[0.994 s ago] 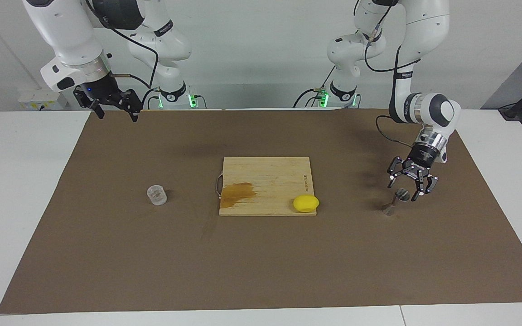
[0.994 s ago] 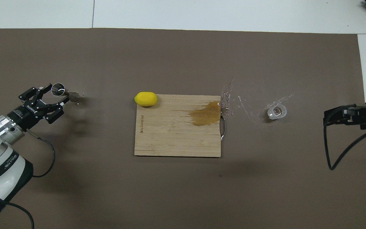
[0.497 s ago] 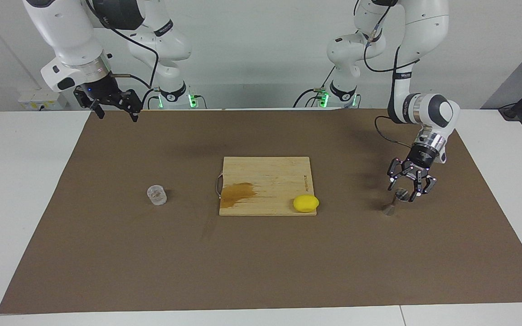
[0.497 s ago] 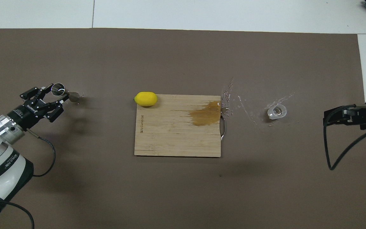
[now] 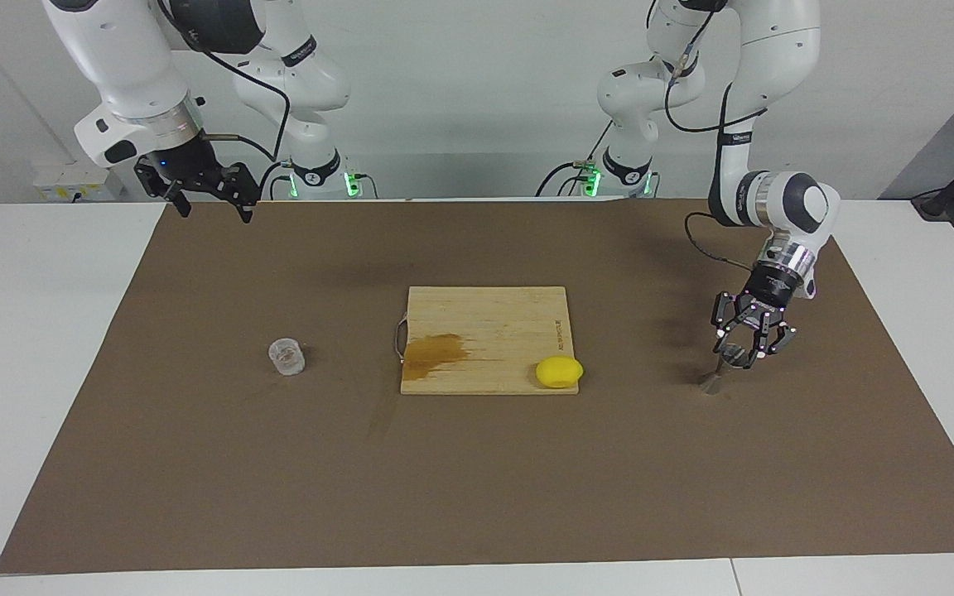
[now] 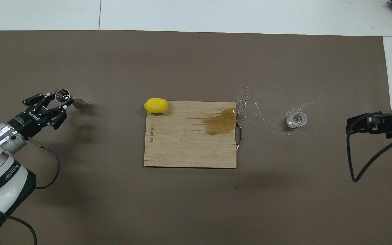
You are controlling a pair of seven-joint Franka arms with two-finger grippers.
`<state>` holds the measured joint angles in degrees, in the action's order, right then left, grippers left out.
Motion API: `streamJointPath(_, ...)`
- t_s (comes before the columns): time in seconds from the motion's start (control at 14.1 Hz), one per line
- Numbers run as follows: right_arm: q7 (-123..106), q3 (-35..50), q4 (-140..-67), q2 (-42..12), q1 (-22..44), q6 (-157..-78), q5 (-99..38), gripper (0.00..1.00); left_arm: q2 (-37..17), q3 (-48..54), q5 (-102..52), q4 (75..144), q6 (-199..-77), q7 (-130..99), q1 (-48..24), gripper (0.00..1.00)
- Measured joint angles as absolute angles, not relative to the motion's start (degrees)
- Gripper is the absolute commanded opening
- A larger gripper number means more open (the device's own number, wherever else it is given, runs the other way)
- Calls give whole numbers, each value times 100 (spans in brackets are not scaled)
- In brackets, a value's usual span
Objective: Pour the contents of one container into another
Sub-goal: 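Close the left gripper on the metal cup and lift it, then carry the metal cup with the left gripper over the wooden board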
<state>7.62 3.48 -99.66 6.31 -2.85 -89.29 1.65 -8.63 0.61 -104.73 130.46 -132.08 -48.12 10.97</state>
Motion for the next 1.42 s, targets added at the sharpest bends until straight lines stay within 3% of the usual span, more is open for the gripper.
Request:
streamJointPath(0.64, 762, 353, -9966, 634, -261, -8943, 165, 100, -864, 216, -10479, 12807, -12560, -5051, 1014, 0)
streamJointPath(1.07, 762, 359, -9966, 635, -260, -8943, 165, 100, -292, 1527, -10482, 12629, -12531, -5739, 895, 0)
streamJointPath(1.42, 763, 358, -9966, 635, -262, -8944, 165, 95, -325, 1730, -10492, 12334, -13194, -5830, -337, 0)
